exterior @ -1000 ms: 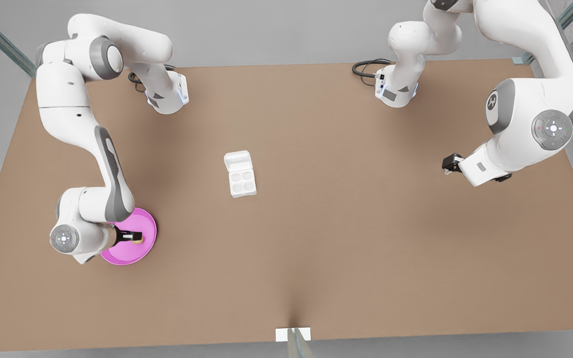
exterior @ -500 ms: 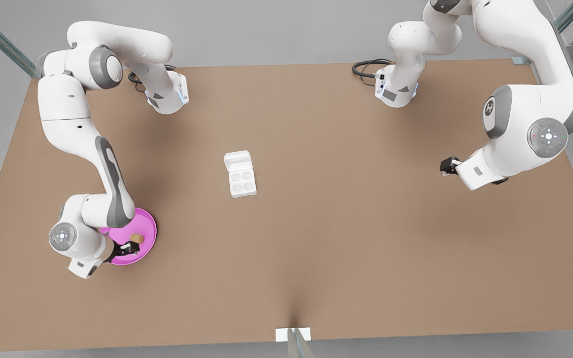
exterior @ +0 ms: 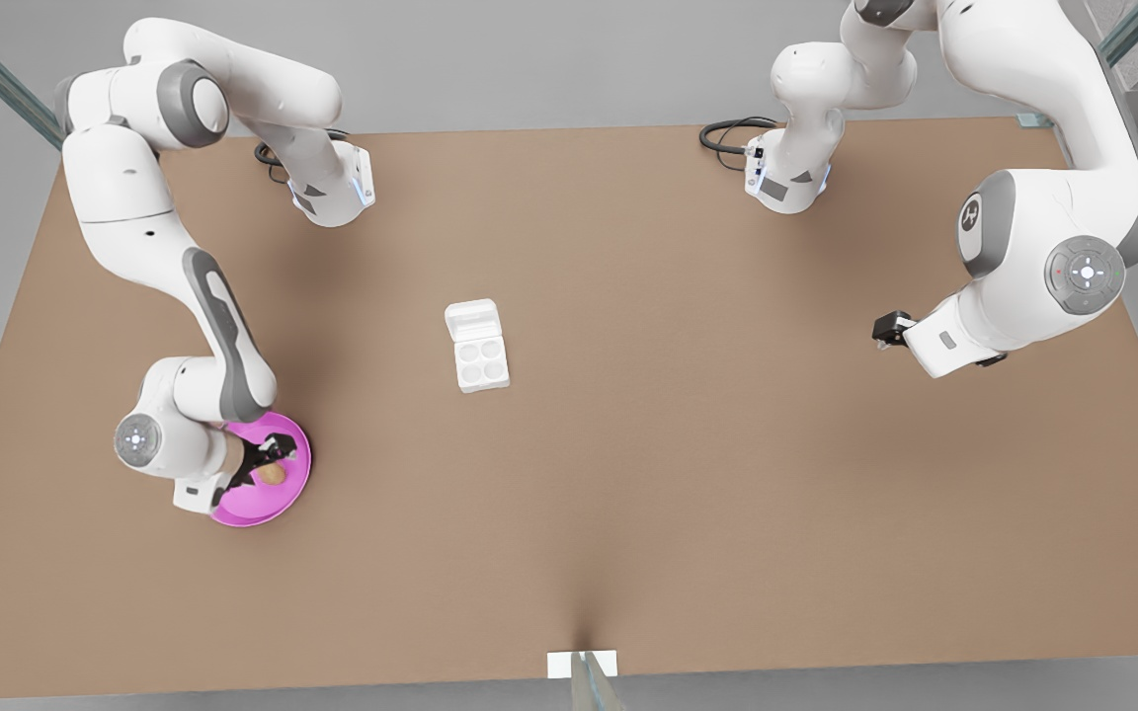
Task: Pack egg into the box and close the box lid
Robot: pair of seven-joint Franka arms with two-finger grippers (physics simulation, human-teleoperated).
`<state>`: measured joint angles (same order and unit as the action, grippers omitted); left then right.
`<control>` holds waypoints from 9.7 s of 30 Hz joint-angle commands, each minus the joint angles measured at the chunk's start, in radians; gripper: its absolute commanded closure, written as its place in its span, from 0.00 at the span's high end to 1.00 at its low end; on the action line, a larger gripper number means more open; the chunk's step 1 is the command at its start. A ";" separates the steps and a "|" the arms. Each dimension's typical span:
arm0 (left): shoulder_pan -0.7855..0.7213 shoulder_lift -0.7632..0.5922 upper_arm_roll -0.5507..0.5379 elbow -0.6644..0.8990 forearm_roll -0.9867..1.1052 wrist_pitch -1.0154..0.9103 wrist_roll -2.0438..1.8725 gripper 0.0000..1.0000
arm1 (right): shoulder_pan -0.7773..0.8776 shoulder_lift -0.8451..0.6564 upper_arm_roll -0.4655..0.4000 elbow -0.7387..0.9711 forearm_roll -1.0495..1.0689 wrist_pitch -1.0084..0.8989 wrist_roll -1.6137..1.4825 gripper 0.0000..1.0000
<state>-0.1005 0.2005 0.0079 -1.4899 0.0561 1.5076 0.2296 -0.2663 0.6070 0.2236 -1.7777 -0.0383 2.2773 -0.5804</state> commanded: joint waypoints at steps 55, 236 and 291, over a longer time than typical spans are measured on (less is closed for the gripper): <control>-0.001 0.023 0.000 0.000 -0.001 -0.001 0.002 1.00 | -0.037 0.092 -0.007 -0.003 -0.098 0.194 0.091 1.00; -0.574 0.192 0.003 -0.018 -0.363 0.060 -1.067 0.21 | 0.231 -0.443 -0.225 0.270 -0.035 -0.665 0.636 1.00; -0.889 0.599 -0.049 0.145 -0.305 0.905 -1.659 0.21 | 0.111 -0.319 -0.228 0.368 -0.037 -0.576 0.640 1.00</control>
<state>-0.9903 0.8012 -0.0411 -1.3460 -0.2474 2.4177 -1.3961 -0.1550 0.2904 -0.0045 -1.4091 -0.0764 1.7014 0.0818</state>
